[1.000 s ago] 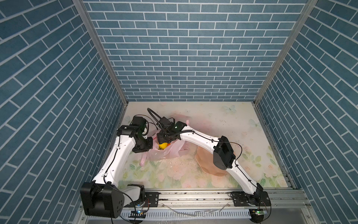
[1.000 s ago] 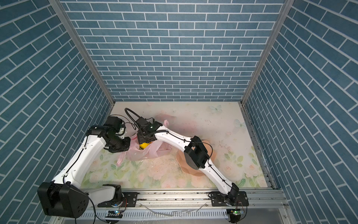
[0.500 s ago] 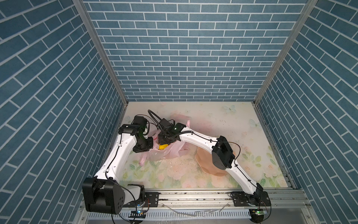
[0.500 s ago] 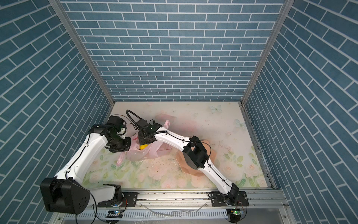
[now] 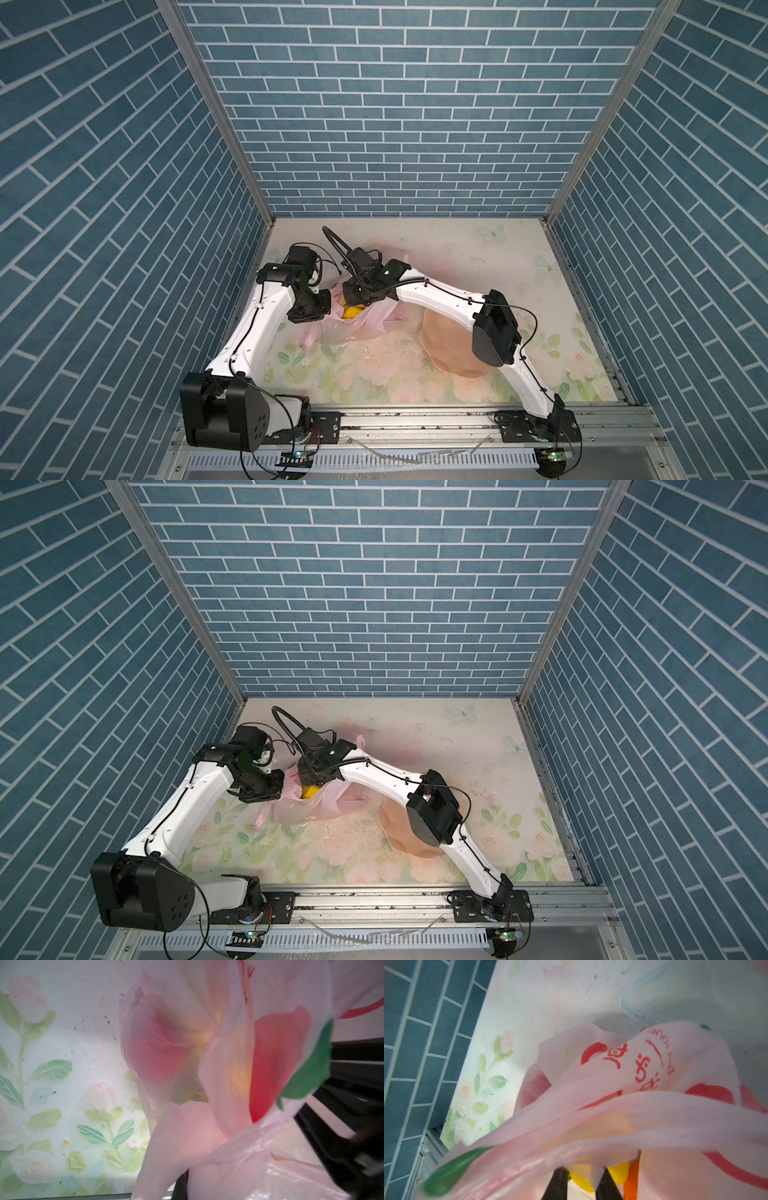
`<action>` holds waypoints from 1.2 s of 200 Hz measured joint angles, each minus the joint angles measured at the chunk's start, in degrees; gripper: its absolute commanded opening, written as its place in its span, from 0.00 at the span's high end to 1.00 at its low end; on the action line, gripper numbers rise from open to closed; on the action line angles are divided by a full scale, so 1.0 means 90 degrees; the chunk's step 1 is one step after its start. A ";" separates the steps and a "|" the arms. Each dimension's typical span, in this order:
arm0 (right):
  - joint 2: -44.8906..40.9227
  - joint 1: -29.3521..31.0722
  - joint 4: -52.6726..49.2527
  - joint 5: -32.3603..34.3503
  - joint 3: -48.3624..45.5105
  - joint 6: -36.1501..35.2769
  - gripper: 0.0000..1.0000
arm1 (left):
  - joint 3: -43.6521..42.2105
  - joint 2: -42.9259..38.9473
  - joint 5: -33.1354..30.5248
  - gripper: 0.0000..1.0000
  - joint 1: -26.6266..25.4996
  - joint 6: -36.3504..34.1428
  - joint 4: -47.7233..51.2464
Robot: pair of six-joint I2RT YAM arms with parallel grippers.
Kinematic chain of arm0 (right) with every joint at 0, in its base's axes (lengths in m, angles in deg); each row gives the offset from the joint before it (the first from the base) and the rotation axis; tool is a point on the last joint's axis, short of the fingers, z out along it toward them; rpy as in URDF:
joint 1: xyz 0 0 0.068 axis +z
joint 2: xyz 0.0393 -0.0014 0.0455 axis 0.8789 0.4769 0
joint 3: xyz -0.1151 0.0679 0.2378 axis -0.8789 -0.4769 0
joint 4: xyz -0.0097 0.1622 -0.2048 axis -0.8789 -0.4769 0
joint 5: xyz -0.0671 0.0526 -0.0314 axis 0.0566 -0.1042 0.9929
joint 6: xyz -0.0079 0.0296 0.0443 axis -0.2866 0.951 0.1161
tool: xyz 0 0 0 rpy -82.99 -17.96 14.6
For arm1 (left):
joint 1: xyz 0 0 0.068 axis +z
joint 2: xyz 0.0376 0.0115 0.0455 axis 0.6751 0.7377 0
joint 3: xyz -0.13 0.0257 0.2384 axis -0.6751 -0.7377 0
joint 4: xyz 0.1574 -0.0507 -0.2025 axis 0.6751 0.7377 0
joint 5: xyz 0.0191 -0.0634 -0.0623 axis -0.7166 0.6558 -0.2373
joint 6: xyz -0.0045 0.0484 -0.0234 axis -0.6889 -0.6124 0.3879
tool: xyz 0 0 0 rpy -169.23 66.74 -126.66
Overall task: Take the fake fruits out of the plastic bag
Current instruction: 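Close the right gripper on the yellow fruit while the left holds the handle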
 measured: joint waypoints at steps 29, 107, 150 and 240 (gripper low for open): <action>-0.0114 0.0000 0.0041 -0.0066 0.0007 -0.0046 0.62 | -0.0002 -0.0036 0.0073 1.00 0.0000 0.0015 0.0000; 0.0061 0.0211 -0.0685 -0.0410 0.0010 -0.0041 0.39 | -0.0435 -0.0546 0.0563 1.00 0.0010 0.0061 0.0265; 0.0126 0.0340 -0.0872 -0.0435 -0.0007 0.0109 0.35 | -0.0697 -0.0663 0.0695 1.00 0.0010 0.0087 0.0364; 0.0748 0.0313 -0.0852 -0.0464 -0.0007 0.0219 0.41 | -0.0964 -0.0619 0.0872 1.00 0.0010 0.0250 0.0199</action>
